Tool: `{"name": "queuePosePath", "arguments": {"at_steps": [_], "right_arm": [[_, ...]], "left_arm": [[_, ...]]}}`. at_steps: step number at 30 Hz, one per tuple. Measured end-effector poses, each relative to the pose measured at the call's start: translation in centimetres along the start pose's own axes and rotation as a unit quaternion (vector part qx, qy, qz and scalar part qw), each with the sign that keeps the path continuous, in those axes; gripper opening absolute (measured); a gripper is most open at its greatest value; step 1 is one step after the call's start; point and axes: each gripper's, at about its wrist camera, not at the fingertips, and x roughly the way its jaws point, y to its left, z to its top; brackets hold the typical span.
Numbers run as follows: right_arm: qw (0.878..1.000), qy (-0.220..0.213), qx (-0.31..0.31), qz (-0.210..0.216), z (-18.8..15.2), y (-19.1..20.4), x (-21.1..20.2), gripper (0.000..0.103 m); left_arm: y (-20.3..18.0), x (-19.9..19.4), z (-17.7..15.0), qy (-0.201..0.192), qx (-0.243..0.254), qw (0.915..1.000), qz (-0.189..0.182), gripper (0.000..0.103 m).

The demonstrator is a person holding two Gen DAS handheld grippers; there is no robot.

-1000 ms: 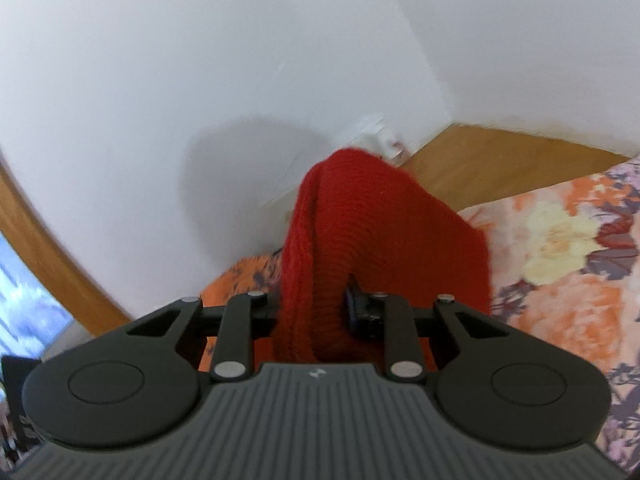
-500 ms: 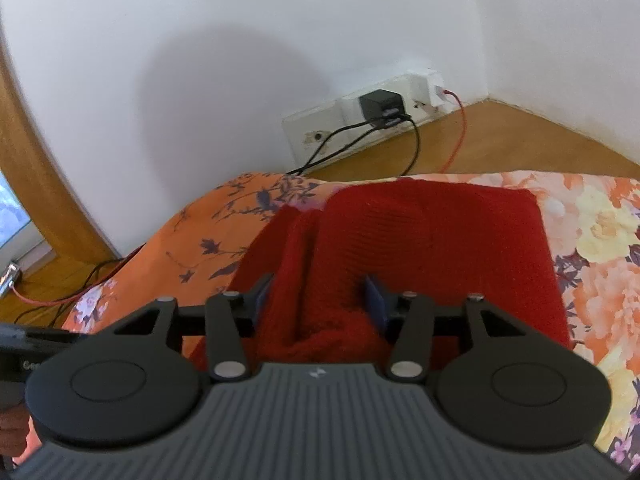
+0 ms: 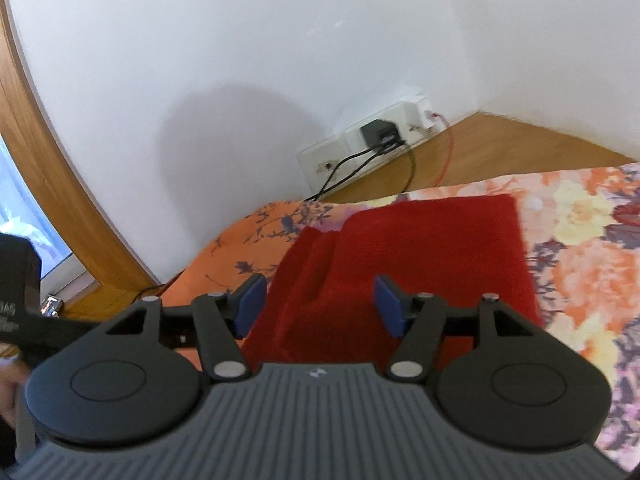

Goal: Fold small clothes

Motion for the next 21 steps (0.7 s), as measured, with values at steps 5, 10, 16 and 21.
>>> {"name": "queuePosePath", "arguments": {"at_steps": [5, 10, 16, 21], "right_arm": [[0.999, -0.008, 0.031, -0.014, 0.5, -3.8, -2.3, 0.078], [0.996, -0.017, 0.084, -0.033, 0.8, -8.4, -2.9, 0.080], [0.989, 0.001, 0.148, -0.023, 0.3, -12.9, -1.9, 0.080], [0.983, 0.034, 0.174, -0.043, -0.3, -15.4, 0.2, 0.079]], "left_arm": [[-1.9, 0.4, 1.4, -0.003, -0.008, 0.9999, -0.011, 0.053], [-3.9, 1.4, 2.9, -0.004, -0.017, 0.9995, -0.027, 0.066], [-6.2, 4.0, 3.8, 0.010, -0.020, 0.9995, -0.023, 0.068], [-7.4, 6.7, 4.0, 0.033, -0.039, 0.9984, -0.022, 0.068]]}}
